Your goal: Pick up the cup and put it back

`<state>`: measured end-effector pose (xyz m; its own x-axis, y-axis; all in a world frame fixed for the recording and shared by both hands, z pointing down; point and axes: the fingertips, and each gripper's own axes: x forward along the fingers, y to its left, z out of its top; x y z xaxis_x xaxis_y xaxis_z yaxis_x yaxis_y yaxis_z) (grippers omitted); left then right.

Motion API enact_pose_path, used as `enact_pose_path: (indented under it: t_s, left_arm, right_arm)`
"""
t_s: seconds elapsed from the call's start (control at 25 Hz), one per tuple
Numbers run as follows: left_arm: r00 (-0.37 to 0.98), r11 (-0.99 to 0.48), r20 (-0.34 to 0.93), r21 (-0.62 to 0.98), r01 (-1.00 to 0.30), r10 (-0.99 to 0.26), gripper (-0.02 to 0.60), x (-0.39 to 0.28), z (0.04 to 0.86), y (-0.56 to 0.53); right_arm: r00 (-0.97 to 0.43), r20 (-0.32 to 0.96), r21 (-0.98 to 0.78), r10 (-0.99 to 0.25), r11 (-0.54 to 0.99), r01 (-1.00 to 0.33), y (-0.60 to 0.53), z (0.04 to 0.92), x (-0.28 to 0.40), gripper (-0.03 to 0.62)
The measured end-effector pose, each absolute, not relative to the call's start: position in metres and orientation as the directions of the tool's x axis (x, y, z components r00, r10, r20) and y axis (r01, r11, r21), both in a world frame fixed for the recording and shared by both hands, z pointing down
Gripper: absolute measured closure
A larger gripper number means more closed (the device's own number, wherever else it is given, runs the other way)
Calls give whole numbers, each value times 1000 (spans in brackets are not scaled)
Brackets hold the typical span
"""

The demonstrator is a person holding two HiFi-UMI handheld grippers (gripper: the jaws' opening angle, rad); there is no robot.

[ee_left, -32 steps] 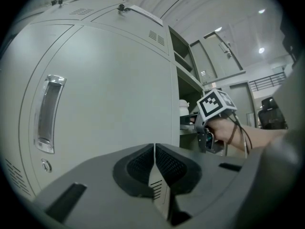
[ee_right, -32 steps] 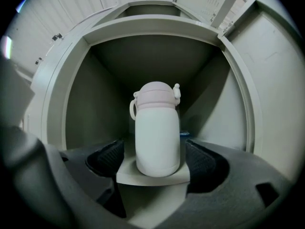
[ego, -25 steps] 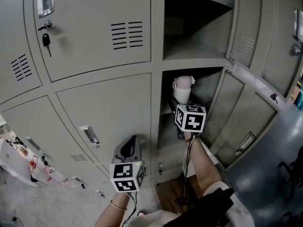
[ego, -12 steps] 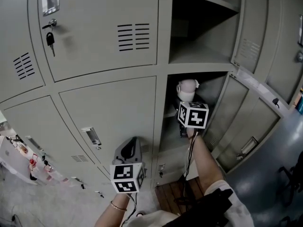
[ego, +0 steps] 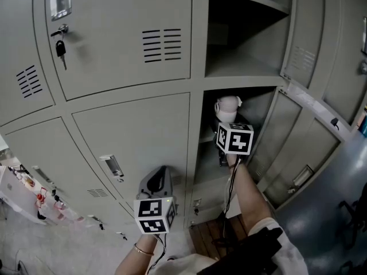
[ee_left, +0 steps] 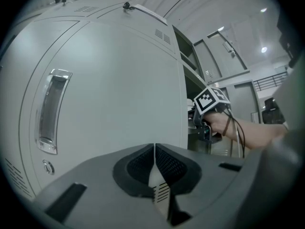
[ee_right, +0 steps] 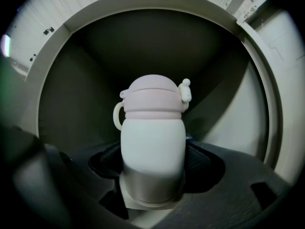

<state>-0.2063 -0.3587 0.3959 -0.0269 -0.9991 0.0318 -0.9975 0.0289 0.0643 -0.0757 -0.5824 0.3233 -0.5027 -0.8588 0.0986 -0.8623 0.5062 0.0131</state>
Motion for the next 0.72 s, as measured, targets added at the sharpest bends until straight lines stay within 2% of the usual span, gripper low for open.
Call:
enact_pose_path:
  t_s: [0.72]
  left_arm:
    - [32,-30,30,61,-998,-999,569,-186,394,-358]
  right_arm:
    - [-577,61,-35,-814,576,-816,-539,315,-71,253]
